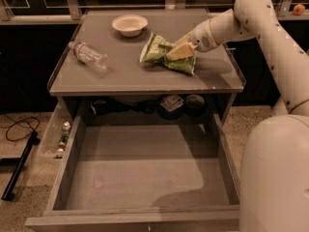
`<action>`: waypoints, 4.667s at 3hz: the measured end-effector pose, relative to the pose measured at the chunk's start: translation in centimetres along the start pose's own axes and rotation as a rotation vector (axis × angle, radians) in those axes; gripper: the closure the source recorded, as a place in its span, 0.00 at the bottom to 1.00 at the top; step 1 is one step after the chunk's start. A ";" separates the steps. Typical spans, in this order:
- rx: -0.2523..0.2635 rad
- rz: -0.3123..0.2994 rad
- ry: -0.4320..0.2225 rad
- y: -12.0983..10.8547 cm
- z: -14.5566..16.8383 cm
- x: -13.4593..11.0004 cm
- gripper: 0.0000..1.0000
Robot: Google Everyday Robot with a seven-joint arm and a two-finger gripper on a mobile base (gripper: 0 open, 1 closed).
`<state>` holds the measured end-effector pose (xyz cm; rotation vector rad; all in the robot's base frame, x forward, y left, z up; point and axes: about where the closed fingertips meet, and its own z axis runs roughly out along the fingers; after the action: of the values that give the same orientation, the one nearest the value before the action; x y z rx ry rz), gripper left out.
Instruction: Place green jalapeno chip bag into top drawer
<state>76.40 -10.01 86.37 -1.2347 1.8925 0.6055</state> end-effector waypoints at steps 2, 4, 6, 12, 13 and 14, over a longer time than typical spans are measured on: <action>0.000 0.000 0.000 0.0 0.0 0.0 1.00; 0.003 0.008 0.009 1.3 -0.6 0.6 1.00; 0.112 -0.062 -0.036 8.7 -8.8 -0.7 1.00; 0.123 0.075 0.034 26.9 -8.4 16.2 1.00; 0.068 0.102 0.064 26.8 -3.2 17.6 1.00; 0.044 0.115 0.090 26.7 0.7 18.7 1.00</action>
Offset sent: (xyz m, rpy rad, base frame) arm 0.0000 0.0000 0.0000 0.0000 0.0000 0.0000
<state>48.19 -8.50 70.07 -1.1488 2.0519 0.5737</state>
